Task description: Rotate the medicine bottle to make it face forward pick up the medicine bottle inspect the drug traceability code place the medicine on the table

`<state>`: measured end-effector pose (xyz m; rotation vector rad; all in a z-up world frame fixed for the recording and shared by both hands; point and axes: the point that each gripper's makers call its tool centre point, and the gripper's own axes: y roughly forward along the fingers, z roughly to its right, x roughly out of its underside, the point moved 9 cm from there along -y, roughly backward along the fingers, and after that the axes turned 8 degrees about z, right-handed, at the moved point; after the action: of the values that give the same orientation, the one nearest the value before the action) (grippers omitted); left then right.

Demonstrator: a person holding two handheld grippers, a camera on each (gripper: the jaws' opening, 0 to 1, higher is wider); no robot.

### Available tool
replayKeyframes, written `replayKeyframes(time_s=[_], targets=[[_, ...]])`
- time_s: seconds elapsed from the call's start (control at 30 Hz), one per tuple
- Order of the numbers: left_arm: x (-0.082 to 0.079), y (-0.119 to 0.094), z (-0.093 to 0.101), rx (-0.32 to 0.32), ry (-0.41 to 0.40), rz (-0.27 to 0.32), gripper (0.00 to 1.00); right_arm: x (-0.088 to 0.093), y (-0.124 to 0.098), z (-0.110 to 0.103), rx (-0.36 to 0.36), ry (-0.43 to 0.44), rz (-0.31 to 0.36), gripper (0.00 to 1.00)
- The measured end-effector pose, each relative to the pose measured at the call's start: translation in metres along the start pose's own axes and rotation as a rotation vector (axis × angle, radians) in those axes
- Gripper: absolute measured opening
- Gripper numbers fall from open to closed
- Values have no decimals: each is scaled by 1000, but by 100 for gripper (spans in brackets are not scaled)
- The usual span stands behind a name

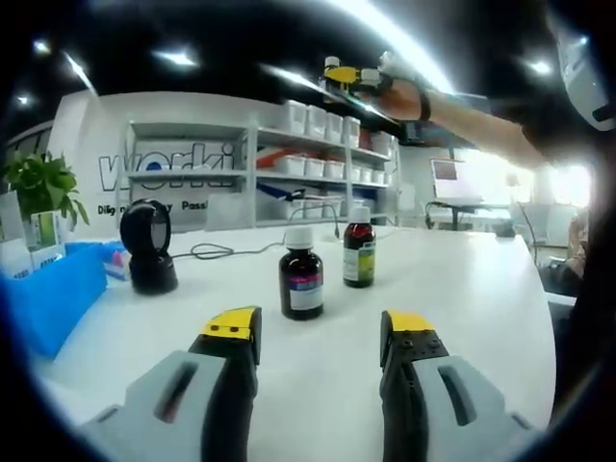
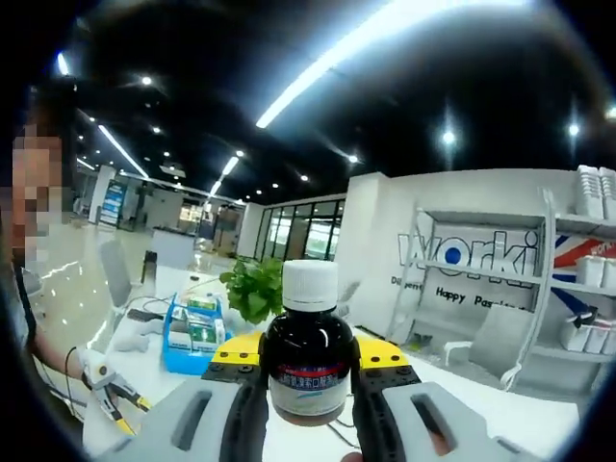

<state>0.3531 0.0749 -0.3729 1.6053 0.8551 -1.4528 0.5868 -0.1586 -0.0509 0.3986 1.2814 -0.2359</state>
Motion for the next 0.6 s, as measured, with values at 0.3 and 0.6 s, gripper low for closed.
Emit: replayKeyframes(time_s=[0.3,0.6], targets=[[-1,-1,0,0,-3,7,40,14,60,-11,-71,3,-56,29],[-1,-1,0,5,-2,11,40,68,93,-31,-99,85,-95,29]])
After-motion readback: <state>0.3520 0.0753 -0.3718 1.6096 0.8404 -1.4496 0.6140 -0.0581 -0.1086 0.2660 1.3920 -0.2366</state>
